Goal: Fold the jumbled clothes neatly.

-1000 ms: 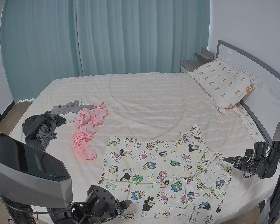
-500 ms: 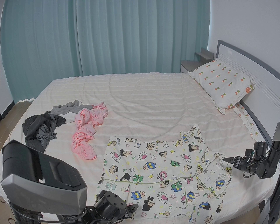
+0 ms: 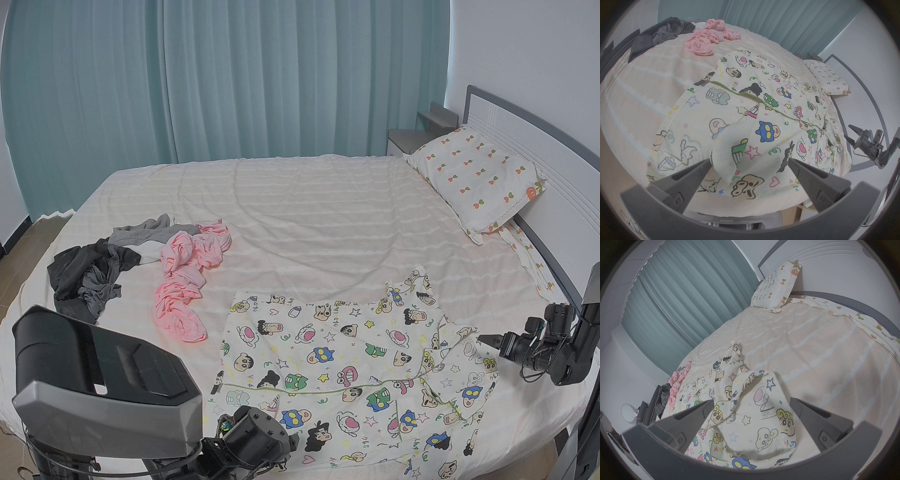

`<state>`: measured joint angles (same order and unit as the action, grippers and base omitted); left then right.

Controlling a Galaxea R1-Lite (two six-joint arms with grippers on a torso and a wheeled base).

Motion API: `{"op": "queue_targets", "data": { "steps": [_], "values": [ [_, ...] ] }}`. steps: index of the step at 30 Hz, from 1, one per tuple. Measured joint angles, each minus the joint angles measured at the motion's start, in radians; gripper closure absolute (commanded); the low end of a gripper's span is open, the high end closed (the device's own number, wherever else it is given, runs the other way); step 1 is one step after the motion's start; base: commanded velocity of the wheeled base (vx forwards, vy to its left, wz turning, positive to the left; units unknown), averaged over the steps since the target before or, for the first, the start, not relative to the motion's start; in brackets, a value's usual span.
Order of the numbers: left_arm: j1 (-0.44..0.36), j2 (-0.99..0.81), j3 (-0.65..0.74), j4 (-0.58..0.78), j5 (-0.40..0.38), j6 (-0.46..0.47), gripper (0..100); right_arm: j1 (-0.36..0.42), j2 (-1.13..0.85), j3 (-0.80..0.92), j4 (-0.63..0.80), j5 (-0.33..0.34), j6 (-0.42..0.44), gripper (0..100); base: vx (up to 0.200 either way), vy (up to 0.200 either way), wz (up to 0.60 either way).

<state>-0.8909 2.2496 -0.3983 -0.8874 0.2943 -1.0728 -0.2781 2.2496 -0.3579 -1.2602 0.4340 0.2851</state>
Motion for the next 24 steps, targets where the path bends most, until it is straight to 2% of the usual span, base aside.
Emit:
{"op": "queue_targets", "data": {
  "steps": [6, 15, 21, 24],
  "values": [
    [-0.001, 0.009, -0.022, 0.0, 0.041, -0.034, 100, 0.0, 0.031, 0.032, -0.091, 0.0, 0.005, 0, 0.0, 0.0, 0.0],
    [0.008, 0.025, -0.023, 0.002, 0.123, -0.029, 100, 0.003, 0.057, 0.051, -0.112, 0.0, 0.005, 0, 0.0, 0.0, 0.0],
    [0.064, 0.026, -0.006, -0.009, 0.189, 0.054, 100, 0.004, 0.062, 0.058, -0.112, 0.0, 0.003, 0, 0.0, 0.0, 0.0],
    [0.092, 0.026, 0.006, -0.059, 0.204, 0.094, 100, 0.004, 0.062, 0.061, -0.112, -0.001, 0.002, 0, 0.0, 0.0, 0.0]
  ]
}}
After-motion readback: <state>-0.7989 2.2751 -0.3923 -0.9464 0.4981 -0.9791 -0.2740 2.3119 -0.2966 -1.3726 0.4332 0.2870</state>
